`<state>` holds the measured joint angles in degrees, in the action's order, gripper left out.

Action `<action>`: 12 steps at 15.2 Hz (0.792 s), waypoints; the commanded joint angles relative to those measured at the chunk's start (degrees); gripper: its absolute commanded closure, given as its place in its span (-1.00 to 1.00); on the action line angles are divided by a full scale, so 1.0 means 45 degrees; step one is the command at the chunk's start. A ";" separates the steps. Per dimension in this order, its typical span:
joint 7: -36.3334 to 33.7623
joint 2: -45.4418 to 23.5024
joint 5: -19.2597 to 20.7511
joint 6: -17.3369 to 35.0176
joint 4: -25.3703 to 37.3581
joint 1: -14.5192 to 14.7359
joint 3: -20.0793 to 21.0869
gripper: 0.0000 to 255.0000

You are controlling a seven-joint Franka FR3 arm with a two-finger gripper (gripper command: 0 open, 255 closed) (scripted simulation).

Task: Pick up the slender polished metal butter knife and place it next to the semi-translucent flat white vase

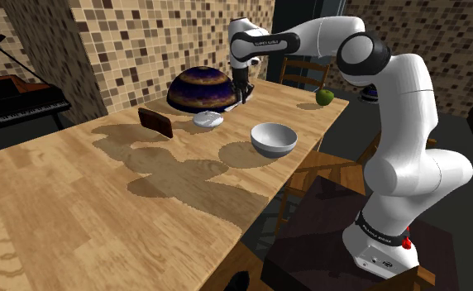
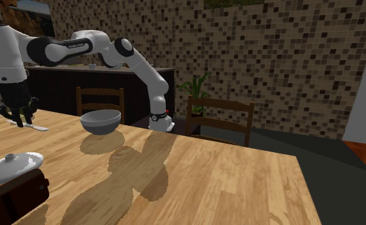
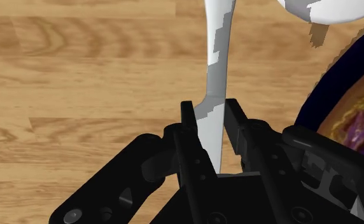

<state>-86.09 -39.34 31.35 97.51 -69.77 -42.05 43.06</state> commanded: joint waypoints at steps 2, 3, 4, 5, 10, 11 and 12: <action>-0.0147 -0.0087 0.0079 0.0486 -0.0457 -0.0080 -0.0038 1.00; -0.0185 -0.0115 0.0105 0.0633 -0.0594 -0.0109 -0.0052 1.00; -0.0224 -0.0146 0.0133 0.0778 -0.0726 -0.0135 -0.0068 1.00; -0.0262 -0.0180 0.0163 0.0920 -0.0852 -0.0159 -0.0086 1.00; -0.0454 -0.0388 0.0336 0.1605 -0.1412 -0.0240 -0.0193 1.00; -0.0493 -0.0437 0.0375 0.1736 -0.1511 -0.0250 -0.0218 1.00; -0.0531 -0.0488 0.0415 0.1866 -0.1605 -0.0258 -0.0245 1.00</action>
<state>-88.25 -41.18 33.00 105.42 -76.83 -43.35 42.10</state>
